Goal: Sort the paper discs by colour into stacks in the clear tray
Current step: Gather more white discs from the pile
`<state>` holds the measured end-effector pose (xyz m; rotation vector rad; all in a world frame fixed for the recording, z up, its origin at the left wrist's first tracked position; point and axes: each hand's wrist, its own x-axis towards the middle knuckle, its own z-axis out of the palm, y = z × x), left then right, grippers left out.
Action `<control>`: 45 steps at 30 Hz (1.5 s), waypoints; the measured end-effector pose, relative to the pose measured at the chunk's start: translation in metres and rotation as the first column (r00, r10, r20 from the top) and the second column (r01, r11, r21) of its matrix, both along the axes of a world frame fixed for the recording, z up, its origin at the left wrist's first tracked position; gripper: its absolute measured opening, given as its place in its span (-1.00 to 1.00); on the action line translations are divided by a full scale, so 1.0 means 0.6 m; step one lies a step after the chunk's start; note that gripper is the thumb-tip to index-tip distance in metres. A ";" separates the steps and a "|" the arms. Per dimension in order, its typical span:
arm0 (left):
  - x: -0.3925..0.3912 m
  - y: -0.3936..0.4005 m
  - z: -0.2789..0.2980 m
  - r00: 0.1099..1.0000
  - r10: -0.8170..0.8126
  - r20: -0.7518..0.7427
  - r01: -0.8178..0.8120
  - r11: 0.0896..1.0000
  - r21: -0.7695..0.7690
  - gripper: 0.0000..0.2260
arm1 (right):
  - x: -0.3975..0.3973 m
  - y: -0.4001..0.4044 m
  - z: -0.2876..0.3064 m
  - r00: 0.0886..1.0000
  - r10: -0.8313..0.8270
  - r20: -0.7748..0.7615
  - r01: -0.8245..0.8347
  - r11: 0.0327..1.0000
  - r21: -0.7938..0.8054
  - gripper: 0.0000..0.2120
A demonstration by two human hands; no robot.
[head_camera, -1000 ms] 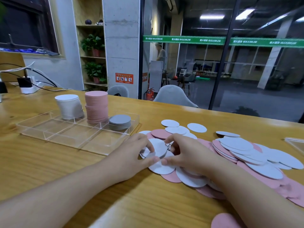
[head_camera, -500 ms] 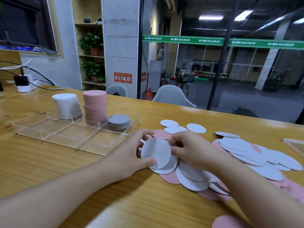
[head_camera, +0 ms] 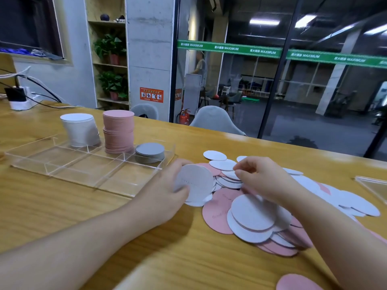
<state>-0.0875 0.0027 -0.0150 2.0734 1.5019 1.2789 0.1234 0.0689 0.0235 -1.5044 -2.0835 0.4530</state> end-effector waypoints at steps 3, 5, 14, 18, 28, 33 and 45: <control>0.005 -0.003 0.001 0.997 -0.039 -0.069 0.040 0.999 0.019 -0.62 | -0.008 0.012 -0.001 0.994 -0.051 0.097 0.052 0.999 -0.010 -0.80; 0.005 -0.002 -0.001 0.993 -0.084 -0.089 0.084 0.996 0.001 -0.61 | -0.022 0.022 0.003 0.977 -0.078 0.199 0.087 0.995 -0.038 -0.65; 0.001 0.005 -0.004 0.996 -0.086 -0.003 0.086 0.994 -0.069 -0.60 | -0.082 0.085 0.008 0.924 -0.139 0.357 0.208 0.965 -0.162 -0.58; 0.003 0.003 0.000 0.996 -0.090 0.021 0.092 0.990 -0.104 -0.61 | -0.085 0.095 0.006 0.940 -0.160 0.301 0.225 0.955 -0.196 -0.57; 0.005 0.005 0.009 0.965 0.024 0.261 0.035 0.975 -0.219 -0.49 | -0.053 0.068 0.019 0.971 -0.047 0.233 0.075 0.991 -0.113 -0.79; 0.002 0.009 0.014 0.891 0.029 0.453 0.107 0.957 -0.271 -0.46 | -0.021 0.035 0.008 0.994 0.002 0.105 -0.023 0.979 0.200 -0.92; 0.004 0.013 0.012 0.780 -0.007 0.626 0.193 0.954 -0.230 -0.78 | 0.001 0.003 -0.031 0.918 0.388 0.081 -0.337 0.658 0.674 -0.93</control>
